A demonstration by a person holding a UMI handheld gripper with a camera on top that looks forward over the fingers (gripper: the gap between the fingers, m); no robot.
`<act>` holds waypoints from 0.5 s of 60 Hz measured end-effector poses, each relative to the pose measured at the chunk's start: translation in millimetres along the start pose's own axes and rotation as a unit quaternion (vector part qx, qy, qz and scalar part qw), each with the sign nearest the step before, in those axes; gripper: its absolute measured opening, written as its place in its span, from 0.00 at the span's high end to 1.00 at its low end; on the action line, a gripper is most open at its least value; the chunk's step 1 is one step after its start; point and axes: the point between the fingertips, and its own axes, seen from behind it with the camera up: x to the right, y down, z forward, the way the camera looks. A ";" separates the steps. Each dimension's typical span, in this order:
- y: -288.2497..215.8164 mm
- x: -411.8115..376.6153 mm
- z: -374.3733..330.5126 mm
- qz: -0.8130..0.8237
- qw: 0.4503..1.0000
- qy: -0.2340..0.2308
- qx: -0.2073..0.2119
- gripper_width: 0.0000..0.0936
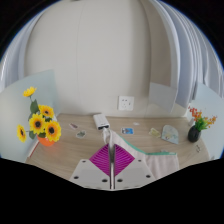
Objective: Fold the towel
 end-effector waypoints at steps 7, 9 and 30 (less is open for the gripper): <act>-28.4 72.9 -24.6 0.013 0.999 0.023 0.029 0.97; -29.7 94.0 -27.9 0.013 0.999 0.026 0.033 0.97; 76.2 244.1 -6.2 0.073 0.995 0.055 -0.034 0.97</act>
